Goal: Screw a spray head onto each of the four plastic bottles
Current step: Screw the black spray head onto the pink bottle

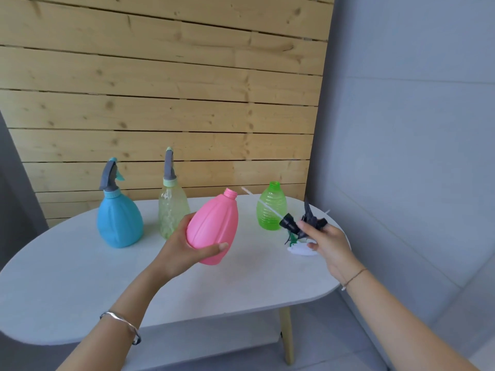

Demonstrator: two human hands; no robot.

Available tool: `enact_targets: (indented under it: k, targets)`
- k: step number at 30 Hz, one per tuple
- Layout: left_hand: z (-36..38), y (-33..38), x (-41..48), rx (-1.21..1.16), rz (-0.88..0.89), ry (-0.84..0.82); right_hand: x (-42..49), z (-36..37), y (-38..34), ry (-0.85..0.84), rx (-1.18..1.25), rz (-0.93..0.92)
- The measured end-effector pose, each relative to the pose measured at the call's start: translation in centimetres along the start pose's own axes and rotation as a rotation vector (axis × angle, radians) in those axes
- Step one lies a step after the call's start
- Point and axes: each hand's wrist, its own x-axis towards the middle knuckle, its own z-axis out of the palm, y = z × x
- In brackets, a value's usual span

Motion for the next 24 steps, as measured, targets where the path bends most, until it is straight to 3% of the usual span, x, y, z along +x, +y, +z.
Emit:
enact_targets:
  k: [7,14,24]
  targets:
    - [-2.5,-1.0,0.1,0.02,-0.038,0.02,1.2,4.0,-2.7,-0.095,0.357,-0.03]
    - [-4.6,-1.4,0.1,0.054,-0.024,0.068,2.1,5.9,-3.1,-0.062,0.489,-0.121]
    - [-5.0,-2.3,-0.2,0.25,-0.01,-0.034,2.0,6.1,-2.5,-0.122,0.273,-0.059]
